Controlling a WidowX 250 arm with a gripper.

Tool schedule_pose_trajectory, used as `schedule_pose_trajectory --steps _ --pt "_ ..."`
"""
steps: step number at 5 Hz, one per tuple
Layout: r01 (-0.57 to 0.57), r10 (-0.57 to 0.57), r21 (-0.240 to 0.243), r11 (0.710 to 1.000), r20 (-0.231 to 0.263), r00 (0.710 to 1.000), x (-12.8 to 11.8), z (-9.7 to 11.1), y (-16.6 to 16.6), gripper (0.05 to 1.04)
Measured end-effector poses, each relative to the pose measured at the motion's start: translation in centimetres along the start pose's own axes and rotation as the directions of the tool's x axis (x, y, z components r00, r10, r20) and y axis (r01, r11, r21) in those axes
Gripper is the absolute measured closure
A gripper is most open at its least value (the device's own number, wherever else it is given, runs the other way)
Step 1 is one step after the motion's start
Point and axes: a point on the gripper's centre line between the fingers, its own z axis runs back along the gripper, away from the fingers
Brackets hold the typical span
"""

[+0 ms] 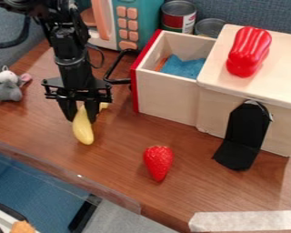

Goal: Puts a yellow thing on the table

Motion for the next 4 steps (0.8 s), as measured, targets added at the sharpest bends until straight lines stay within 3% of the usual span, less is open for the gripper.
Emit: schedule_pose_trajectory --steps 1,2,3,4 --pt "-0.001 0.001 -0.006 1.000 -0.011 1.000 -0.2 0.0 0.0 0.225" --pt "-0.013 0.012 0.024 1.000 0.062 0.998 -0.5 0.7 0.4 0.068" --pt "0.037 -0.037 0.005 0.999 0.148 0.988 -0.2 3.2 0.1 0.073" --pt "0.099 -0.091 -0.036 0.994 0.169 0.981 -0.3 4.3 -0.2 0.080"
